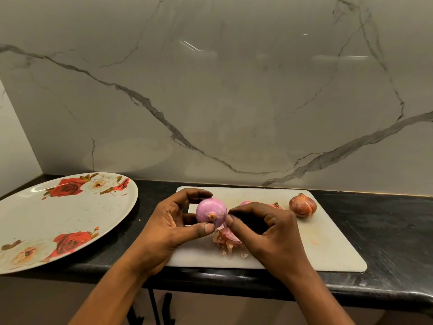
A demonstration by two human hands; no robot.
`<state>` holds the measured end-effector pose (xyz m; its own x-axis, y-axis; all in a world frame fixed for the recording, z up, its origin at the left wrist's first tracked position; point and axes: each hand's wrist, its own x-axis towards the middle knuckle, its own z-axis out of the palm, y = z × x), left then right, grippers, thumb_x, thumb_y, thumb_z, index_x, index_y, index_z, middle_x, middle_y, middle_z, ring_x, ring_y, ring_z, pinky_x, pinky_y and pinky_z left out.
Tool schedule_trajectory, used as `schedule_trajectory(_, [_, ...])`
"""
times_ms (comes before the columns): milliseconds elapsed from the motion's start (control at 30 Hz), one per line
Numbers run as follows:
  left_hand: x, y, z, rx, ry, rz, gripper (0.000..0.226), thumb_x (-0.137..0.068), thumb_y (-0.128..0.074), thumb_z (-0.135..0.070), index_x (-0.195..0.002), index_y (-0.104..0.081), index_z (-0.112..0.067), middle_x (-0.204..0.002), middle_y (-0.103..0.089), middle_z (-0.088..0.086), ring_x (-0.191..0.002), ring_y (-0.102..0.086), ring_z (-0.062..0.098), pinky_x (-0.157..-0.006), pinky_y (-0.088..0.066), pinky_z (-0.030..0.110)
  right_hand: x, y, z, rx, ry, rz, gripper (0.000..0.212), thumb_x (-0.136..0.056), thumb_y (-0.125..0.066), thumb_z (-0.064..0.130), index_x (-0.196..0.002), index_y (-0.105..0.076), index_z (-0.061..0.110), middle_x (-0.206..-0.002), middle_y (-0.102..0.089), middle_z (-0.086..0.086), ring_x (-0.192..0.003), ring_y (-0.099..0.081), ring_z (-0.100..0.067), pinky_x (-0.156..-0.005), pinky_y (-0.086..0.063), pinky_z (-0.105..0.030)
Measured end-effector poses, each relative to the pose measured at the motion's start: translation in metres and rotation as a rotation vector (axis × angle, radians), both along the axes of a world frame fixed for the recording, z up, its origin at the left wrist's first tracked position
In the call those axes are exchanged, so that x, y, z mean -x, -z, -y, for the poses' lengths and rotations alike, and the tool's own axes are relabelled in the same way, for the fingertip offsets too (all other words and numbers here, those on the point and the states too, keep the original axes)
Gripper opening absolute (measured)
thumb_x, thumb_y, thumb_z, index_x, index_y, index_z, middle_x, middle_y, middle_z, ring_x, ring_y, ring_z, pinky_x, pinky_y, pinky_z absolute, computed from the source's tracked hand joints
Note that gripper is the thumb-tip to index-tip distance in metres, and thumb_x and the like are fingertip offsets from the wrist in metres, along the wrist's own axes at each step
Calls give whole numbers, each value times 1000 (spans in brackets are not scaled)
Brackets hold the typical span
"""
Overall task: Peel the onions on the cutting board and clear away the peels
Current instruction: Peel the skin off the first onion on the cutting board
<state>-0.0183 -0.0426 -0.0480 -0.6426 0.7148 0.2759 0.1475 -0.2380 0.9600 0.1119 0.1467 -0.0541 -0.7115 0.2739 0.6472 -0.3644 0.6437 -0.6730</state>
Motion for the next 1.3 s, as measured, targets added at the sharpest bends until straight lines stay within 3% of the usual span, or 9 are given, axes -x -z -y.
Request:
schedule_trajectory(100, [-1,0,0,-9,4,15,58,-74,-85,1,-125,-72,-24,-127,-69,2,-115,-72,37,-91,-62,36,2,1,0,-42,7,28,11,-93,-83,25,-102,-83,18,-89,-79,13,-82,-77,-12,-70,-61,-24])
schedule_trajectory(333, [-2,-5,1,-89,54,178,55,-84,-74,0,-136,-67,-15,-134,-70,11,-122,-70,35,-92,-63,38,5,6,-4,25,85,3,7,-92,-78,15,-88,-77,20,-78,-75,6,-72,-74,-19,-65,-60,-47])
schedule_trajectory(433, [0,-7,3,-141,73,287,49,-90,-63,1,-138,-66,-10,-136,-69,17,-117,-71,44,-89,-63,36,6,7,-5,73,121,21,7,-91,-77,16,-87,-76,21,-78,-76,7,-75,-77,-18,-68,-63,-47])
schedule_trajectory(567, [3,-6,4,-187,102,363,39,-97,-65,-6,-135,-69,-12,-138,-67,22,-117,-69,49,-89,-64,36,7,8,-6,93,167,35,10,-90,-79,17,-84,-75,24,-78,-76,7,-75,-78,-17,-68,-64,-47])
schedule_trajectory(633, [5,-7,5,-223,93,452,39,-96,-63,-9,-133,-71,-13,-139,-66,21,-119,-69,48,-88,-64,36,7,8,-6,82,180,41,11,-91,-81,19,-84,-75,25,-77,-76,8,-75,-77,-16,-68,-63,-45])
schedule_trajectory(767, [7,-8,6,-228,150,490,69,-74,-93,-25,-137,-69,-13,-143,-64,21,-124,-66,47,-90,-64,36,5,6,-3,15,191,24,8,-88,-83,16,-85,-78,22,-77,-74,15,-75,-74,-10,-67,-62,-32])
schedule_trajectory(900, [4,-11,3,-219,71,499,40,-91,-64,-14,-130,-73,-14,-138,-68,20,-119,-70,44,-86,-65,35,4,7,-4,-9,172,48,13,-87,-85,12,-96,-83,21,-88,-78,19,-85,-75,-1,-75,-62,-20])
schedule_trajectory(1133, [3,-14,3,-244,34,552,38,-94,-54,-15,-125,-75,-8,-133,-69,23,-101,-77,35,-74,-66,31,5,7,-2,-65,130,30,22,-91,-81,12,-110,-84,22,-106,-79,19,-96,-73,8,-84,-59,-13])
schedule_trajectory(1300, [9,-19,8,-337,48,803,51,-98,-55,-28,-138,-62,4,-126,-71,28,-80,-79,30,-65,-66,29,6,7,-1,-45,124,7,19,-91,-81,13,-107,-85,22,-105,-79,20,-96,-74,7,-82,-61,-16])
